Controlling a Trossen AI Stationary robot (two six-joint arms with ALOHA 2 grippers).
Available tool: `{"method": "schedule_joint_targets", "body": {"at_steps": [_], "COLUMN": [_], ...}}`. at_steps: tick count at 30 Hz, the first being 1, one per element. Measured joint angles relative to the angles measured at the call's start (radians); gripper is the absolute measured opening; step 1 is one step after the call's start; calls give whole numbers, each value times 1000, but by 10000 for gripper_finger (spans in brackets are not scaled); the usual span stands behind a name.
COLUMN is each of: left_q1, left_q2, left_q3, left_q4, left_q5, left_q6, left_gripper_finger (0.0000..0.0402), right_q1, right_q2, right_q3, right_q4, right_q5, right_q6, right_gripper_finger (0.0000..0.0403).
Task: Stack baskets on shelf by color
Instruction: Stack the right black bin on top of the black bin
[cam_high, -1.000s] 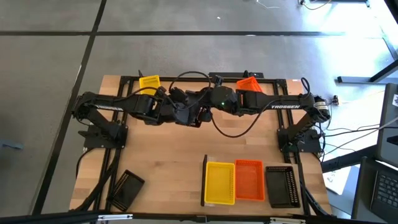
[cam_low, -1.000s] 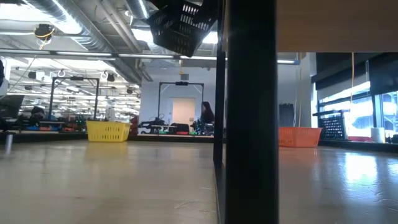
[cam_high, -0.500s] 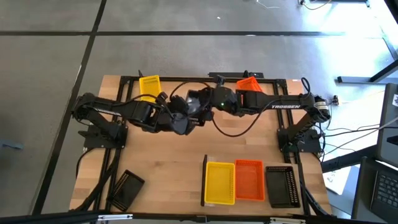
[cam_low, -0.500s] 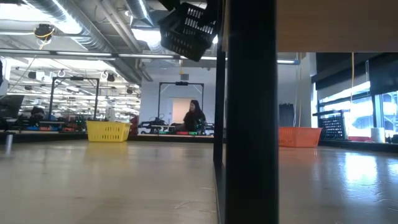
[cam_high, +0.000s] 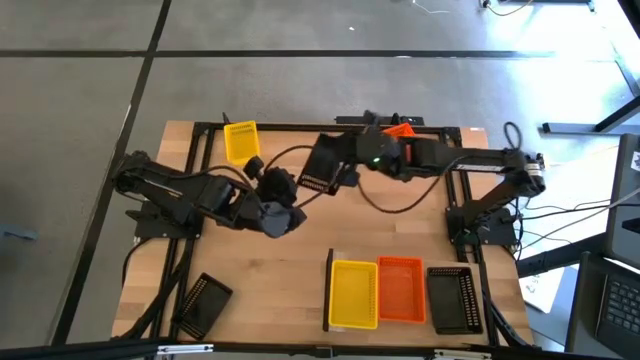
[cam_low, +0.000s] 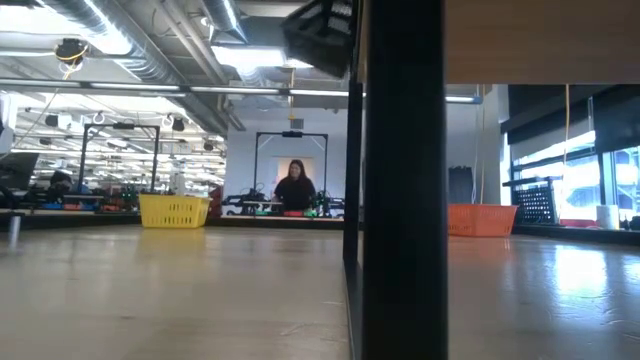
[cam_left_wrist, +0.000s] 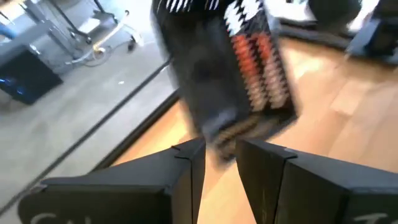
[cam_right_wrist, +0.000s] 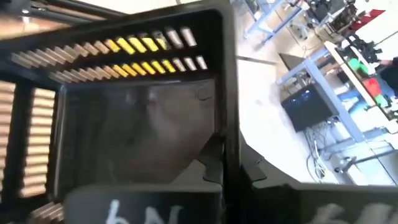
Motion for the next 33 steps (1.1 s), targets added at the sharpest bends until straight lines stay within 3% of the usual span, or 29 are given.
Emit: {"method": "schedule_joint_targets", "body": {"at_steps": [6, 12, 17, 26, 33], "left_q1": [-13, -7, 0, 17, 27], "left_q2": [-28, -36, -37, -37, -37], "left_q3": [0, 0, 0, 0, 0], "left_q4": [-37, -45, -70, -78, -78], "left_q5": [-19, -19, -19, 12, 174], "left_q6": [-1, -1, -1, 0, 76], "left_gripper_finger": [82, 82, 82, 82, 82], "right_q1": [26, 76, 122, 215, 252], "right_q2": [-124, -158, -158, -213, -305], "right_q3": [35, 240, 382, 448, 445], "right_q4": [-254, -679, -884, -985, -984], "right_q5": [18, 5, -148, -453, -677], "right_q6": [69, 271, 350, 429, 527], "right_gripper_finger": [0, 0, 0, 0, 0]}}
